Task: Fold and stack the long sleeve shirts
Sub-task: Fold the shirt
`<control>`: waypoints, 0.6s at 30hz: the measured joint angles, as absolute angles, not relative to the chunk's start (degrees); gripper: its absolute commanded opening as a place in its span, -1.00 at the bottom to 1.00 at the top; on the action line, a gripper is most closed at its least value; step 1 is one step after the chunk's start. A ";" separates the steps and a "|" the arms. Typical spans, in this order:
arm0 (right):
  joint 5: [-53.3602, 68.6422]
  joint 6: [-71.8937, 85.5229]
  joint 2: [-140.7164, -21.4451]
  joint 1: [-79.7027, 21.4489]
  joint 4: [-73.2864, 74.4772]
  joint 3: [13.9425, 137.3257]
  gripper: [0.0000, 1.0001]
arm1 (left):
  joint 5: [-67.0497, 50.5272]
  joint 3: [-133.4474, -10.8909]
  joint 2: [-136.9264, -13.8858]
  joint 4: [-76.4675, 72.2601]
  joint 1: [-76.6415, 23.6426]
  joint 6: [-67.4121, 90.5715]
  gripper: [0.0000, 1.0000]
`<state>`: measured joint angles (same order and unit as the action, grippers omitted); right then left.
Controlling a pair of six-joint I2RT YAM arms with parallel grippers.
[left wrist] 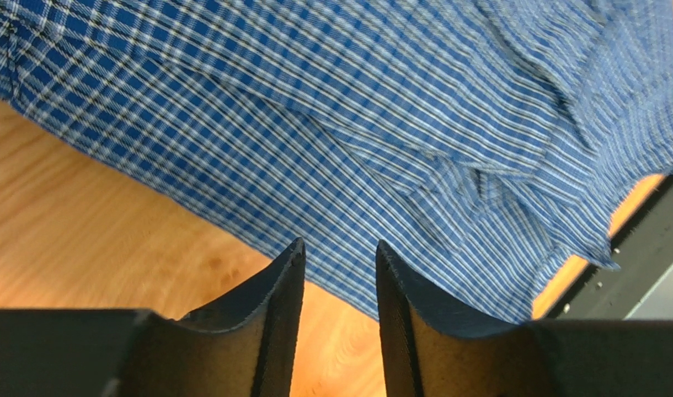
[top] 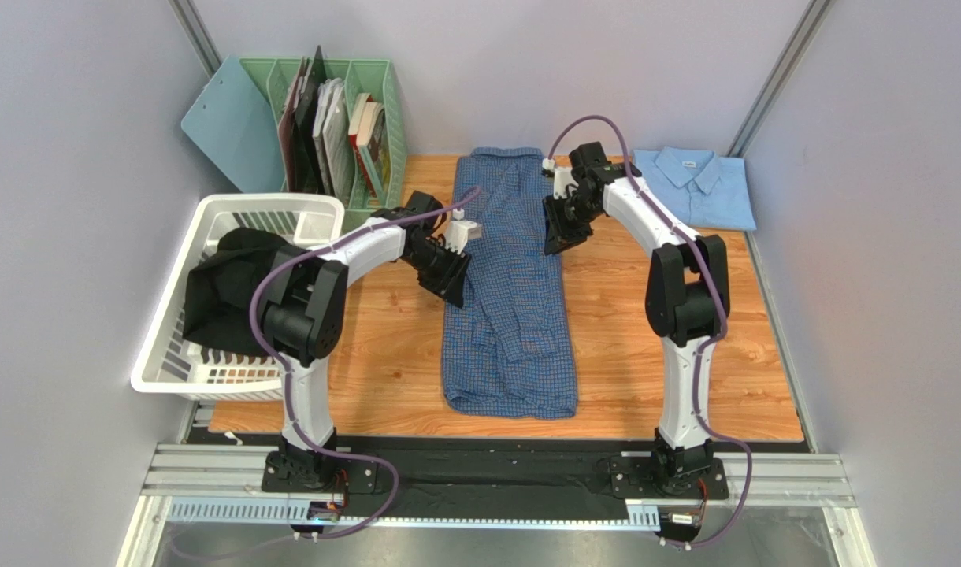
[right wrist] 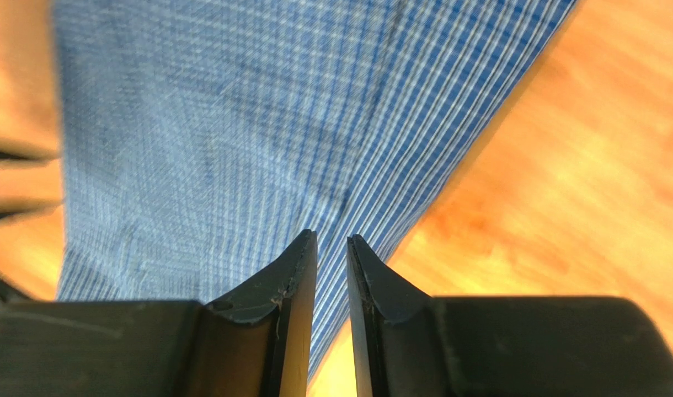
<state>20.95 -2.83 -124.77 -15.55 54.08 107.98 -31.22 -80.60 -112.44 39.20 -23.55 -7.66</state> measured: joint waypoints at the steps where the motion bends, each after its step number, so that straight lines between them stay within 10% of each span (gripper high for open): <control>1: 21.43 -2.87 -123.37 -15.55 54.04 106.87 -0.49 | -30.85 -81.10 -113.47 39.24 -23.62 -7.49 -0.29; 18: 26.41 -2.17 -123.37 -17.19 50.17 92.40 -0.50 | -27.44 -96.95 -126.04 48.45 -20.58 -4.36 -0.57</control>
<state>26.41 -2.17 -123.37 -17.19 50.17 92.40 -27.44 -96.95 -126.04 48.45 -20.58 -4.36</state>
